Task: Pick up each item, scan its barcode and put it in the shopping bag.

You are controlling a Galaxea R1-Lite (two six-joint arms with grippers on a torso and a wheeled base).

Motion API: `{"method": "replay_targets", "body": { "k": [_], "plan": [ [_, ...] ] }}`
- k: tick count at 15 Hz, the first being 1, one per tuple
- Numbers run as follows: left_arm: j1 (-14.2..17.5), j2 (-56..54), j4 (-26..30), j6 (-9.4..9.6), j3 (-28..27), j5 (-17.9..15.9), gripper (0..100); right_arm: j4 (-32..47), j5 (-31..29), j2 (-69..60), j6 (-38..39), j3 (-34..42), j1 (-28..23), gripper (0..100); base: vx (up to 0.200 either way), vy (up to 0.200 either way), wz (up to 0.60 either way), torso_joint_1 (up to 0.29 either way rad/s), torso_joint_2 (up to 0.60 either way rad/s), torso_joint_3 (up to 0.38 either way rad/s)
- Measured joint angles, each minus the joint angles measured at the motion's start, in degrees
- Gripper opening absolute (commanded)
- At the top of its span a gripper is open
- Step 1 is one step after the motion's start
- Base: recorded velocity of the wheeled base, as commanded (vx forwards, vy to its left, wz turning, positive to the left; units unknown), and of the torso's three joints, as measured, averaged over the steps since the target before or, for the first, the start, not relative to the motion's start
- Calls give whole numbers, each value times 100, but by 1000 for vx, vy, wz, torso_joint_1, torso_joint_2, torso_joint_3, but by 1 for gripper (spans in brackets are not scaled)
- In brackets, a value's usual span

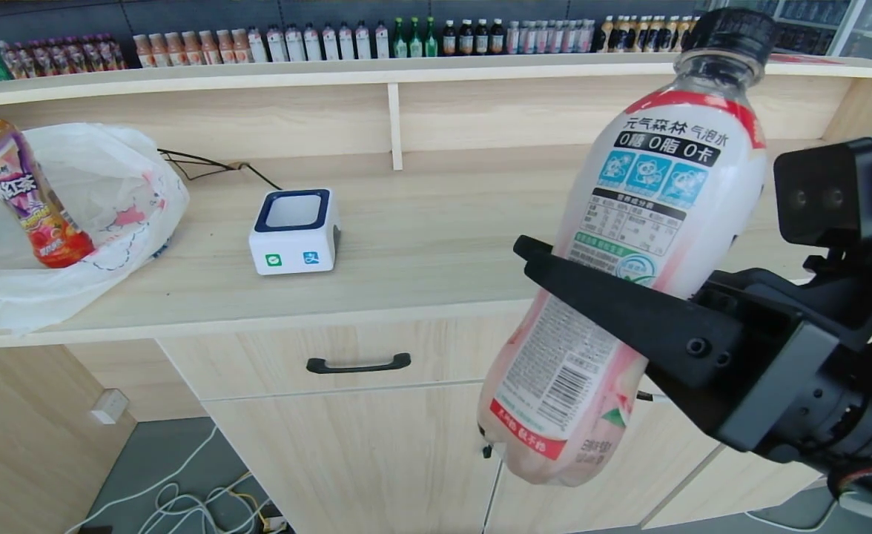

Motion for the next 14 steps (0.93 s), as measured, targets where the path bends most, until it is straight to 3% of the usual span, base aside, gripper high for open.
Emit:
{"method": "replay_targets", "body": {
  "k": [14],
  "plan": [
    [0, 0, 0, -5, 0, 0, 100, -37, -11, 29, 93, 176, 300, 0, 0, 0, 0, 0, 0, 0]
  ]
}}
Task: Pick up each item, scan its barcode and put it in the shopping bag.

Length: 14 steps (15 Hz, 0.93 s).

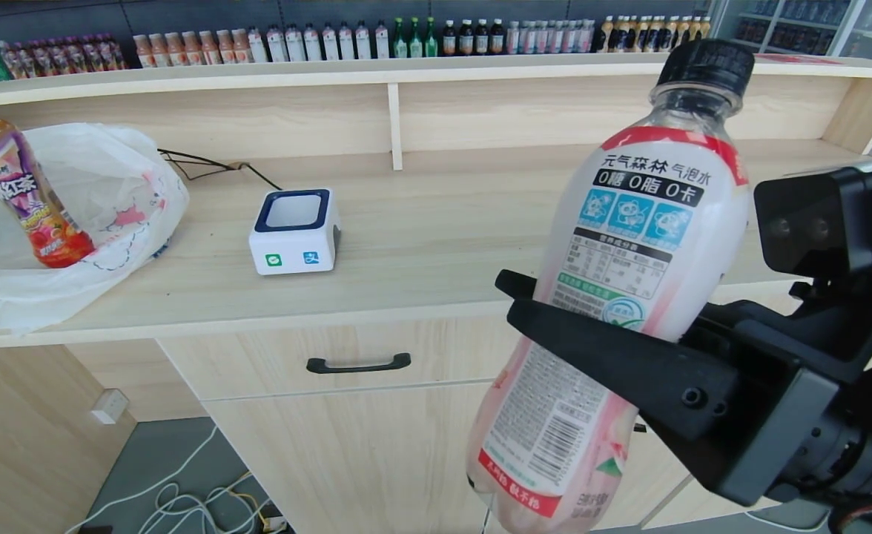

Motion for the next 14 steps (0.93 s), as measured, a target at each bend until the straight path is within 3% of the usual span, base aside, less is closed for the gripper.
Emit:
{"method": "replay_targets", "body": {
  "k": [9, 14],
  "plan": [
    [0, 0, 0, 5, 0, 0, 100, 12, -191, -10, -402, -33, 56, 0, 0, 0, 0, 0, 0, 0],
    [0, 0, 0, 0, 0, 0, 100, 272, -1470, 9, -2000, -6, 26, 0, 0, 0, 0, 0, 0, 0]
  ]
}}
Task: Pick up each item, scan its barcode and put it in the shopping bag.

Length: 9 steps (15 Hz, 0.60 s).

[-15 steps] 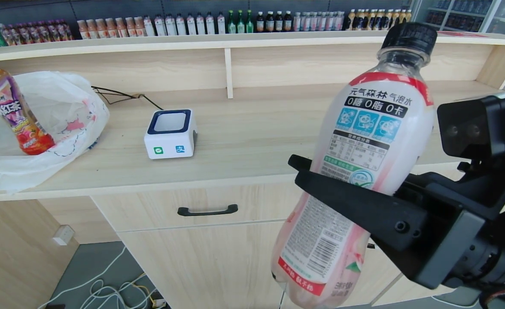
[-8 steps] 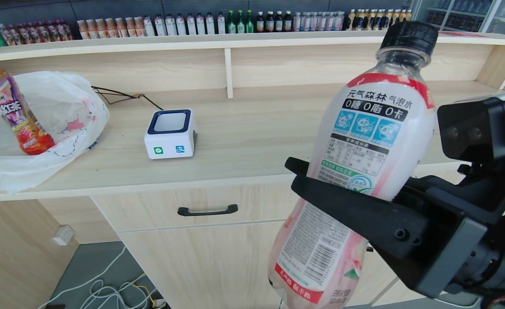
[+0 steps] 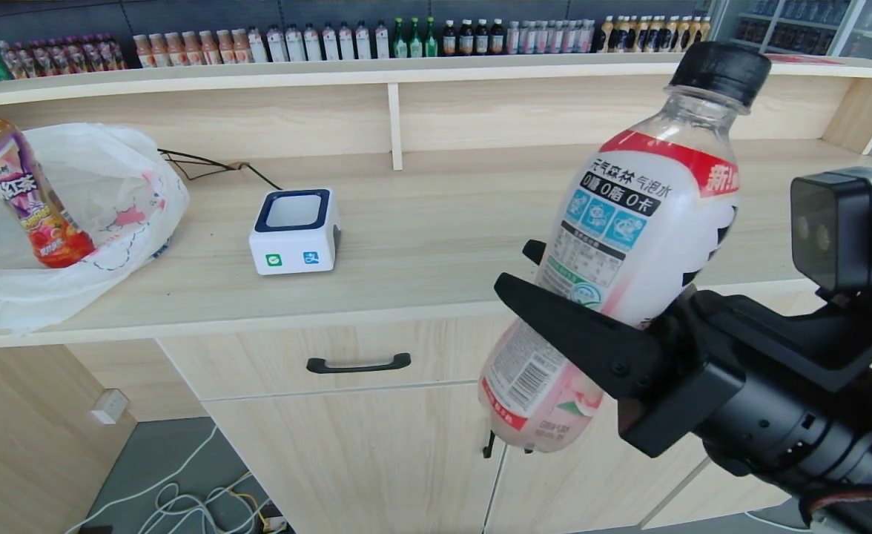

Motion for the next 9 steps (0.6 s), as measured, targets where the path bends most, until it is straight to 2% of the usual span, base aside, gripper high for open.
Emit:
{"method": "replay_targets", "body": {
  "k": [5, 9],
  "plan": [
    [0, 0, 0, -1, 0, 0, 100, 178, -1575, 6, -1007, -158, -4, 0, 0, 0, 0, 0, 0, 0],
    [0, 0, 0, -4, 0, 0, 100, 196, -2109, 105, -1502, -418, -224, 0, 0, 0, 0, 0, 0, 0]
  ]
}}
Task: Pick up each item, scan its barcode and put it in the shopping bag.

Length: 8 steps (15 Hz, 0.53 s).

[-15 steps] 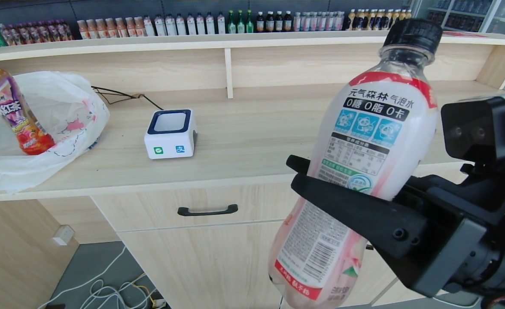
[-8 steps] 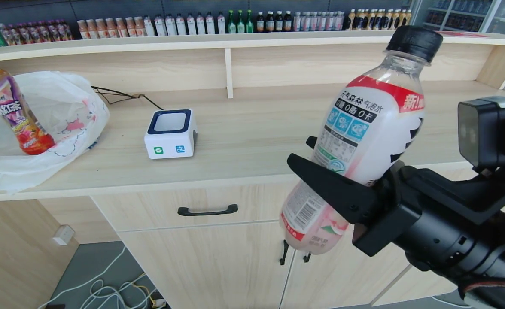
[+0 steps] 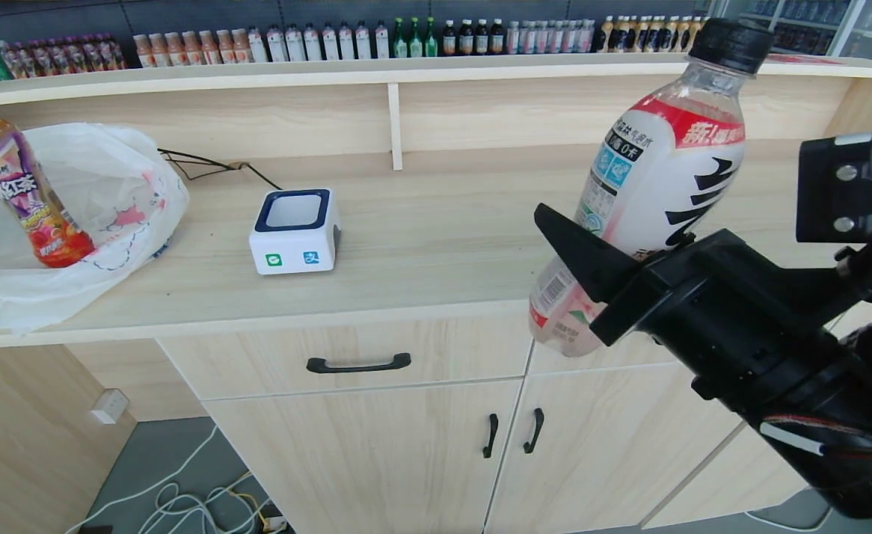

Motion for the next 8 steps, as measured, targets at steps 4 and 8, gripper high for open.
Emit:
{"method": "replay_targets", "body": {
  "k": [4, 8],
  "plan": [
    [0, 0, 0, -7, 0, 0, 100, -24, -310, 256, -869, -485, -611, 0, 0, 0, 0, 0, 0, 0],
    [0, 0, 0, -18, 0, 0, 100, -40, -597, 447, -1029, -839, -798, 0, 0, 50, 0, 1, 1, 1]
  ]
}}
